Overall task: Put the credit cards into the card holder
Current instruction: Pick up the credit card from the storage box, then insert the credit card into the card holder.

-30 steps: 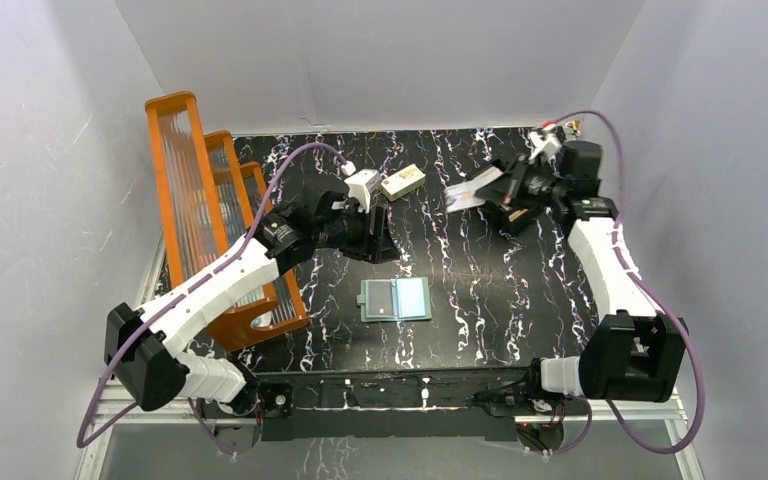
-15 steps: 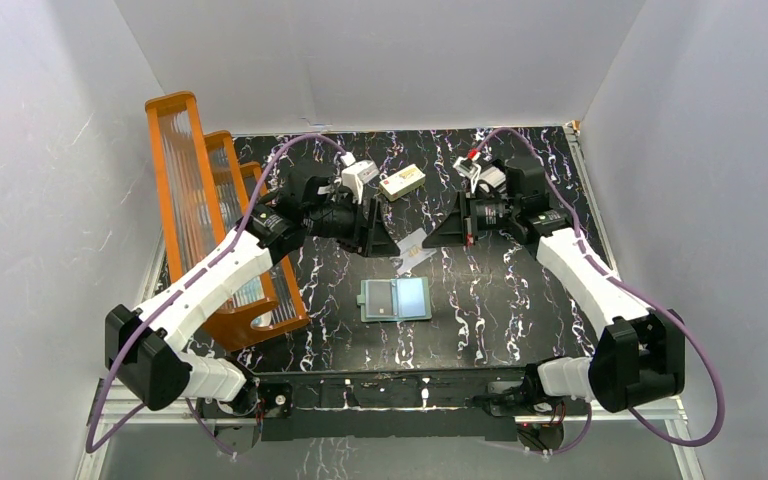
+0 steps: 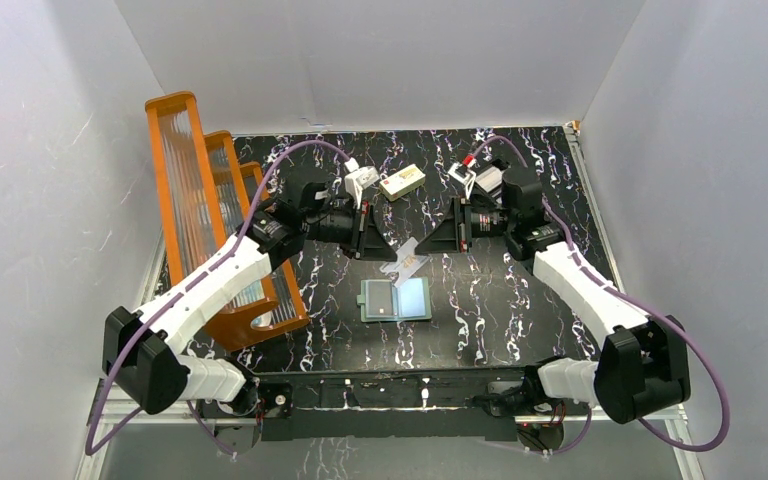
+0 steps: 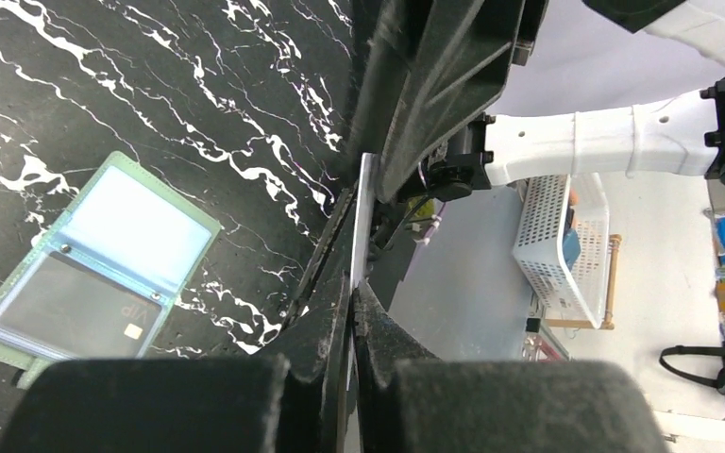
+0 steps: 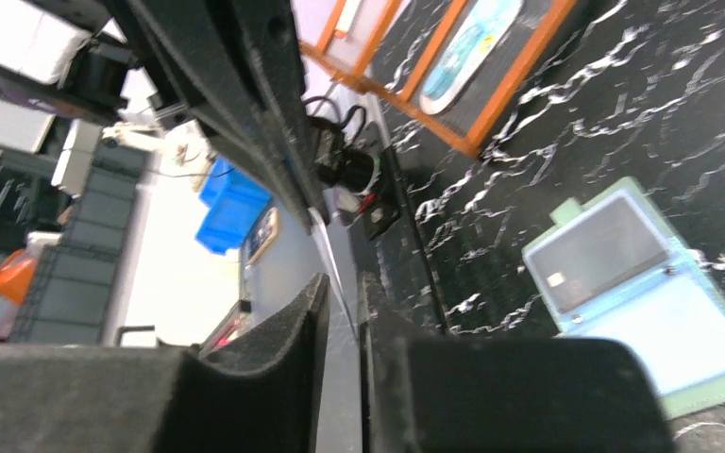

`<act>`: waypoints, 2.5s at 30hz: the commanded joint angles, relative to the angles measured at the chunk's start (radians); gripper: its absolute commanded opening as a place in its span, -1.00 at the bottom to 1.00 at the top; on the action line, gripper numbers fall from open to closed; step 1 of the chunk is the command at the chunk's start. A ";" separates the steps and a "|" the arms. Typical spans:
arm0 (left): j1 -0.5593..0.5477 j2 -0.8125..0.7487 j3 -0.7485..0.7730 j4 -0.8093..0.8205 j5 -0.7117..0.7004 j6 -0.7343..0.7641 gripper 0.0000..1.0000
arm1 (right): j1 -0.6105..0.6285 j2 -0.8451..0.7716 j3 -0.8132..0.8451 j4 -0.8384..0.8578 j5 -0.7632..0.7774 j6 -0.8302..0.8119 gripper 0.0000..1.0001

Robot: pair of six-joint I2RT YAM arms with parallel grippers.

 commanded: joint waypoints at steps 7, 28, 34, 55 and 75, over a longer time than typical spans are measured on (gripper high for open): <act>-0.004 -0.148 -0.158 0.332 -0.184 -0.310 -1.00 | 0.001 -0.179 -0.316 0.695 0.442 0.636 -0.11; -0.004 -0.105 -0.243 0.503 -0.291 -0.438 -0.88 | 0.041 -0.157 -0.448 0.961 0.574 0.821 -1.00; -0.004 -0.142 -0.229 0.293 -0.409 -0.327 -0.16 | 0.034 -0.191 -0.403 0.672 0.578 0.585 -1.00; -0.051 0.154 -0.234 -0.017 -0.550 -0.150 -0.74 | 0.025 0.138 -0.379 0.389 0.532 0.197 -1.00; -0.103 0.253 -0.289 -0.046 -0.659 -0.128 -1.00 | 0.075 0.311 -0.393 0.588 0.513 0.236 -1.00</act>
